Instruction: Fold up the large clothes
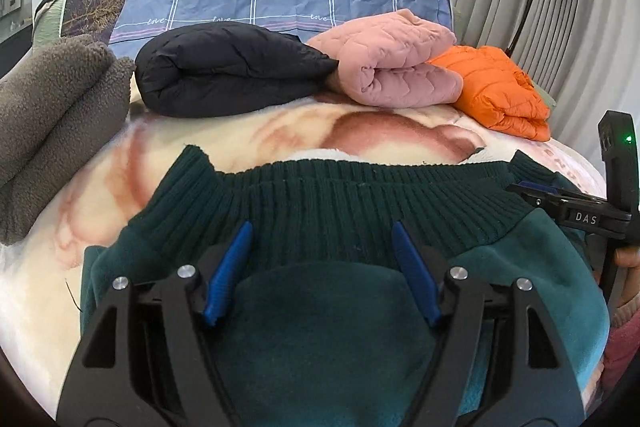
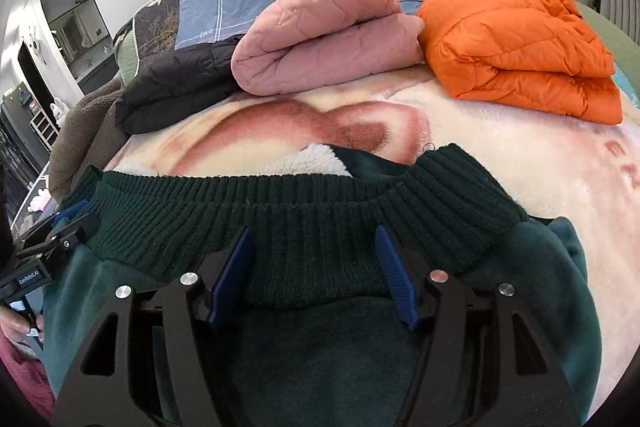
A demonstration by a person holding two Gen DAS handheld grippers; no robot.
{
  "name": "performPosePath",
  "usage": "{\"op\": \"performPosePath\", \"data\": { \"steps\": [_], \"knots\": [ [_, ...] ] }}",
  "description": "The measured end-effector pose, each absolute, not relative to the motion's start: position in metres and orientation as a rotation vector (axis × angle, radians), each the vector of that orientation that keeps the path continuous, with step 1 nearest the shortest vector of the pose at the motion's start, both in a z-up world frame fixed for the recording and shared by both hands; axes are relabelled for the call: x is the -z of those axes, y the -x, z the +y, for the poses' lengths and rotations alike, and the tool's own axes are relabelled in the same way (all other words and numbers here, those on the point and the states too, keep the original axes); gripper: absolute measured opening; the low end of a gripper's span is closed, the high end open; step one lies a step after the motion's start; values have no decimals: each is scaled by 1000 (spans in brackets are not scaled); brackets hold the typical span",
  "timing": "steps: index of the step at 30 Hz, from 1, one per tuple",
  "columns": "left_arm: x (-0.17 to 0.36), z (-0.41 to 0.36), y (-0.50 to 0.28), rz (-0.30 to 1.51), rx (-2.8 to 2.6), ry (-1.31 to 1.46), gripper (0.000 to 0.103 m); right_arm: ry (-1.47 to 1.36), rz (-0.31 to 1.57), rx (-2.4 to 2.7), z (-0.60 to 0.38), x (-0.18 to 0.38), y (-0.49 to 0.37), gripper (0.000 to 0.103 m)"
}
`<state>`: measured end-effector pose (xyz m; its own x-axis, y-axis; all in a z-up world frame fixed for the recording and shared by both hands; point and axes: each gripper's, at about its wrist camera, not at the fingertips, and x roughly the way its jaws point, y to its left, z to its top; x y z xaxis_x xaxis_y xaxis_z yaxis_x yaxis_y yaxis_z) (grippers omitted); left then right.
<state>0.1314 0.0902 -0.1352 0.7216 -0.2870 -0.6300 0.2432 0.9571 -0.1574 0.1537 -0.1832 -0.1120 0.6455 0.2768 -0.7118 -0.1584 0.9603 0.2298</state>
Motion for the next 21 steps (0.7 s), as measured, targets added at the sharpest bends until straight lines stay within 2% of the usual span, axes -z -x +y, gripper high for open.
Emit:
{"op": "performPosePath", "data": {
  "steps": [3,6,9,11,12,14,21],
  "knots": [
    [123,86,-119,686,224,15,74,-148,807,-186,-187,97,-135,63],
    [105,93,-96,642,267,99,74,-263,741,-199,-191,69,-100,64],
    [94,89,-83,608,323,130,79,-225,658,-313,-165,51,-71,67],
    [105,78,-89,648,285,47,84,-129,716,-311,-141,67,-73,70],
    [120,72,-94,673,233,-23,88,-94,810,-318,-128,96,-84,73],
    [137,69,-93,639,215,-62,89,-97,752,-311,-127,111,-83,76],
    [136,72,-88,628,224,-47,89,-80,744,-306,-125,109,-80,76]
  ]
}}
